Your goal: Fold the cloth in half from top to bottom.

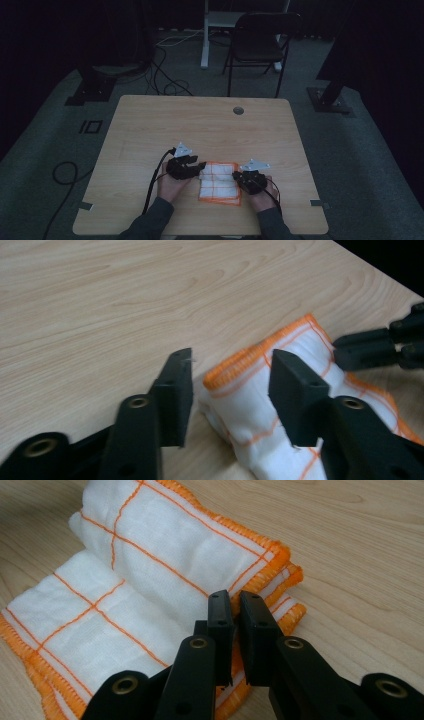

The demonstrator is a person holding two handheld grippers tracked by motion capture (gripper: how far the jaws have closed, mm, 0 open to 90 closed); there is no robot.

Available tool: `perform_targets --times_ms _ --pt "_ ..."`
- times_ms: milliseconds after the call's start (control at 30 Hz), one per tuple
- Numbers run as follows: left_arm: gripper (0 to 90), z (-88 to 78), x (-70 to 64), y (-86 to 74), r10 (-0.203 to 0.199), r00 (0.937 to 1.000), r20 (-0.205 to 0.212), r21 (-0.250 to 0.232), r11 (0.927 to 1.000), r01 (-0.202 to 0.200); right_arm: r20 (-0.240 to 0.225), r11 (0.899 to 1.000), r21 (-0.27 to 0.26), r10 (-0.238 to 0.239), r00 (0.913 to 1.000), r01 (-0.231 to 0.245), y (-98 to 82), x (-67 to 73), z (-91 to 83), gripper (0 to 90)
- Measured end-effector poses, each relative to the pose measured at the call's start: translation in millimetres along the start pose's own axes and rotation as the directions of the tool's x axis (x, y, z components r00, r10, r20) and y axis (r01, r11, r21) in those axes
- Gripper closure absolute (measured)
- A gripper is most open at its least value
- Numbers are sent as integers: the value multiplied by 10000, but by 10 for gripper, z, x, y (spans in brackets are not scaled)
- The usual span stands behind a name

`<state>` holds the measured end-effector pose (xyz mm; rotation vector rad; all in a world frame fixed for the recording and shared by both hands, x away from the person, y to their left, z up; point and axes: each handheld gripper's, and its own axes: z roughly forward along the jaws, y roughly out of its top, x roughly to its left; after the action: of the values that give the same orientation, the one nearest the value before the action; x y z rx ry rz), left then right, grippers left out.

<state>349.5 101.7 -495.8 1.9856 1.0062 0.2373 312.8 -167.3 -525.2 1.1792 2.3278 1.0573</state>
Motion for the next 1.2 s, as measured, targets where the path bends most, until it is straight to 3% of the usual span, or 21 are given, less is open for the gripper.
perform_targets --times_ms 100,167,333,433,567,767,967,1200 --pt "491 23 12 12 -40 9999 93 49 10000 40 9 10000 0 -19 10000 19 1 1 1 844" --pt "434 132 48 39 -254 9992 299 182 9995 248 18 10000 -1 -32 10000 32 1 1 0 842" --pt "415 249 66 2 -585 9962 648 486 9973 554 5 10000 -12 -22 10000 22 1 2 -4 836" --pt "474 273 65 -13 -665 9950 749 585 9963 622 -1 10000 -17 -10 10000 10 1 1 -7 833" --pt "633 271 38 -17 -639 9948 788 714 9957 583 -24 10000 -44 -26 10000 25 2 -4 -14 822" --pt "802 200 -16 -36 -386 9947 957 905 9954 299 -133 9998 -214 -17 9999 14 18 -31 -52 722" --pt "818 115 -103 -116 34 9921 1252 802 9967 -135 -197 9985 -550 10 9998 -21 78 -76 -110 581" --pt "811 36 -167 -240 169 9880 1532 668 9974 -274 -219 9971 -765 -20 9998 3 119 -96 -134 545"
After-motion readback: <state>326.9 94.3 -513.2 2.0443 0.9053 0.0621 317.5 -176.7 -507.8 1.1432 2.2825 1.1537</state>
